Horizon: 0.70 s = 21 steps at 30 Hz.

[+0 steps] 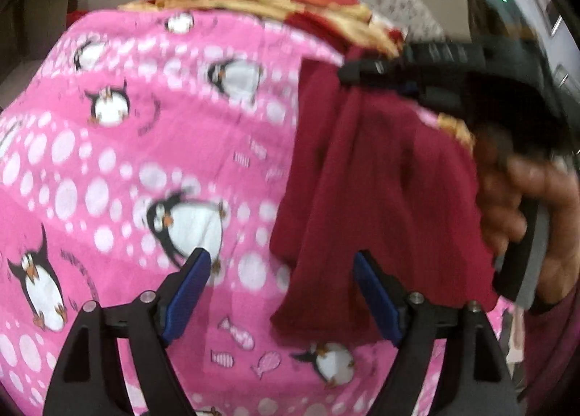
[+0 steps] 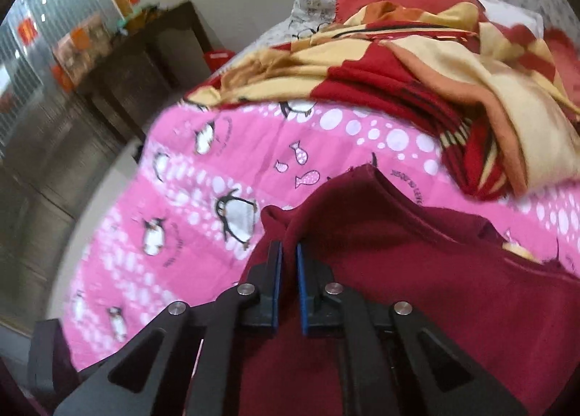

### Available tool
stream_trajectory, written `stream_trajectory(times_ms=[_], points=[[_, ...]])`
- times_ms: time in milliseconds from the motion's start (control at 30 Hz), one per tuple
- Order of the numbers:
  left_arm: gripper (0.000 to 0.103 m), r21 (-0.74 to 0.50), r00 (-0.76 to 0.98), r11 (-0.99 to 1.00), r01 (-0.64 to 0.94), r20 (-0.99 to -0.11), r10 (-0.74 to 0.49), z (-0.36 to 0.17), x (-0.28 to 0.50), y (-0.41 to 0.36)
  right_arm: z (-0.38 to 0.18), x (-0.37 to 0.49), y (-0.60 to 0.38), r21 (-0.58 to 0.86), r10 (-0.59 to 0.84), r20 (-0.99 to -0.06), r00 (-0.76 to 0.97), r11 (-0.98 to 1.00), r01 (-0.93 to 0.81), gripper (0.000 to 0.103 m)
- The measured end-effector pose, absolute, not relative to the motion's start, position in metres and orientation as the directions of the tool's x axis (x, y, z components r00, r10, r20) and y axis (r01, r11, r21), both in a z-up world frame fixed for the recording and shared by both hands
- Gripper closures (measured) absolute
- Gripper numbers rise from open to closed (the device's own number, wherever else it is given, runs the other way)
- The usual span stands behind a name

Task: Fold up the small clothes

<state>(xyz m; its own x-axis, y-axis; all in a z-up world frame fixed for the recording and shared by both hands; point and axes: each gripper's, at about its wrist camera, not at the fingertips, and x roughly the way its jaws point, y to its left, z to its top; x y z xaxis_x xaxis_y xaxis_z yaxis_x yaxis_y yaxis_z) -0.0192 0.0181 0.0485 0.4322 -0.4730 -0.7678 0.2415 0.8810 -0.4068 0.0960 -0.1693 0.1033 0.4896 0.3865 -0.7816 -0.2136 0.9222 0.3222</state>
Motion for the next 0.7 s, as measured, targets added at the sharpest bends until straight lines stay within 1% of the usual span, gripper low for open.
stream_trajectory(times_ms=[33,67,233,267,300,333,367,400,433,467,500,533,600,700], points=[[0.011,-0.416,0.440,0.876,0.244,-0.758,-0.482,0.051,-0.018,0.018,0.107,0.093,-0.172,0.338,0.401,-0.771,0.496,0.916,-0.215,0.094],[0.009,-0.435,0.450,0.863,0.256,-0.737,-0.504,0.054,-0.015,0.017,0.109,0.091,-0.175,0.351,0.411,-0.763,0.499,0.912,-0.214,0.094],[0.009,-0.481,0.424,0.832,0.279,-0.715,-0.555,0.049,0.008,0.004,0.119,0.085,-0.179,0.375,0.428,-0.749,0.506,0.903,-0.209,0.094],[0.013,-0.511,0.411,0.815,0.273,-0.704,-0.579,0.046,0.013,0.003,0.119,0.085,-0.180,0.383,0.433,-0.748,0.503,0.900,-0.206,0.094],[0.021,-0.557,0.387,0.788,0.262,-0.687,-0.615,0.041,0.018,0.001,0.118,0.087,-0.181,0.387,0.435,-0.749,0.499,0.899,-0.203,0.094],[0.047,-0.579,0.371,0.771,0.265,-0.677,-0.636,0.040,0.020,-0.001,0.117,0.087,-0.181,0.385,0.433,-0.754,0.493,0.900,-0.203,0.094],[0.062,-0.590,0.362,0.758,0.278,-0.667,-0.651,0.040,0.021,-0.004,0.117,0.089,-0.179,0.372,0.422,-0.768,0.483,0.906,-0.201,0.093],[0.067,-0.578,0.385,0.763,0.290,-0.659,-0.646,0.044,0.020,-0.004,0.117,0.089,-0.181,0.369,0.417,-0.773,0.478,0.908,-0.196,0.091],[0.072,-0.568,0.404,0.763,0.307,-0.649,-0.645,0.048,0.017,-0.005,0.119,0.091,-0.181,0.363,0.405,-0.784,0.470,0.914,-0.182,0.083],[0.074,-0.570,0.409,0.756,0.323,-0.636,-0.654,0.050,0.013,-0.006,0.121,0.092,-0.182,0.364,0.400,-0.786,0.471,0.916,-0.171,0.075],[0.074,-0.572,0.413,0.749,0.334,-0.625,-0.662,0.054,0.011,-0.006,0.123,0.093,-0.183,0.367,0.398,-0.783,0.478,0.916,-0.162,0.058],[0.075,-0.575,0.418,0.742,0.345,-0.614,-0.670,0.057,0.009,-0.006,0.125,0.094,-0.184,0.372,0.398,-0.779,0.485,0.915,-0.153,0.046],[0.076,-0.576,0.422,0.729,0.370,-0.595,-0.684,0.064,0.005,-0.009,0.129,0.097,-0.182,0.381,0.400,-0.776,0.488,0.913,-0.145,0.044],[0.076,-0.562,0.420,0.722,0.403,-0.587,-0.692,0.072,0.001,-0.017,0.124,0.106,-0.166,0.337,0.372,-0.821,0.432,0.928,-0.158,0.043]])
